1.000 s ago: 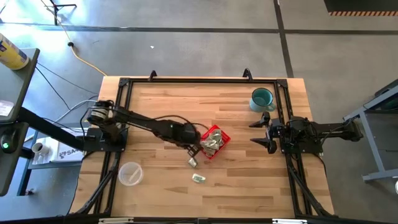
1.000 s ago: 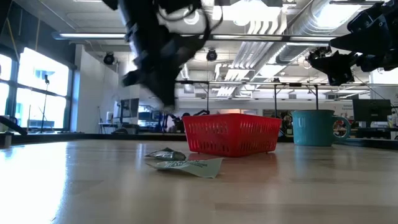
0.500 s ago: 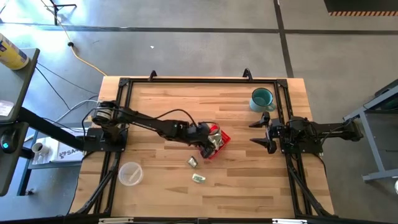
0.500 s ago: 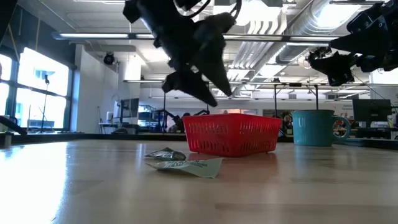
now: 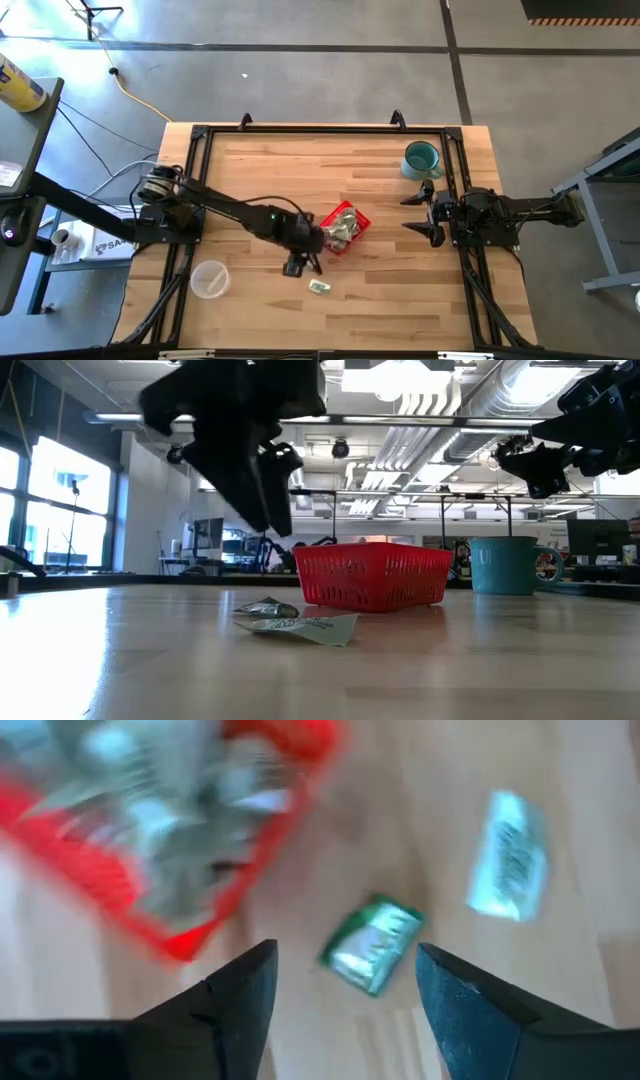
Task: Pick and place items into bin
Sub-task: Put the green stevia pack into the red bin
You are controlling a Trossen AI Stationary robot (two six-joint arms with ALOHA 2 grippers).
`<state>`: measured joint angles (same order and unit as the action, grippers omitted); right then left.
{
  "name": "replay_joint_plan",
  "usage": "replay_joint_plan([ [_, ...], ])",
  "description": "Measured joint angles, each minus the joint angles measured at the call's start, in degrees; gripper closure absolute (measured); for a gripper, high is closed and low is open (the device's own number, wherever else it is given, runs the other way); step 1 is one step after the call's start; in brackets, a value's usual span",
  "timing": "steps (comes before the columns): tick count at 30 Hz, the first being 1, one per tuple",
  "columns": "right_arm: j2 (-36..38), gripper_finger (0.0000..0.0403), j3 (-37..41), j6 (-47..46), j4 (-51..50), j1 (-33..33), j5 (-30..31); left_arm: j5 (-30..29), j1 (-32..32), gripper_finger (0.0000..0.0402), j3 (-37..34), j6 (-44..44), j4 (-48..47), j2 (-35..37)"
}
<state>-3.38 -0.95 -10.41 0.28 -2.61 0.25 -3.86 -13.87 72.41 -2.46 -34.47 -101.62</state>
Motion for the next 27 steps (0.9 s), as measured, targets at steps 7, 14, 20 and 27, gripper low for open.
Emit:
replay_joint_plan([
  [7,0.0,0.0089,0.0,0.0,0.0,0.0,0.0,4.9,0.0,0.016,0.0,14.9,0.5,-4.8],
  [14,0.0,0.0089,0.0,0.0,0.0,0.0,0.0,8.3,0.0,0.0167,0.0,18.1,5.2,-9.4],
  [20,0.0,0.0089,0.0,0.0,0.0,0.0,0.0,6.0,-0.1,0.019,0.5,18.7,2.5,-12.0],
  [27,0.0,0.0089,0.0,0.0,0.0,0.0,0.0,1.9,-0.1,0.0347,0.5,15.5,-0.1,-11.2],
])
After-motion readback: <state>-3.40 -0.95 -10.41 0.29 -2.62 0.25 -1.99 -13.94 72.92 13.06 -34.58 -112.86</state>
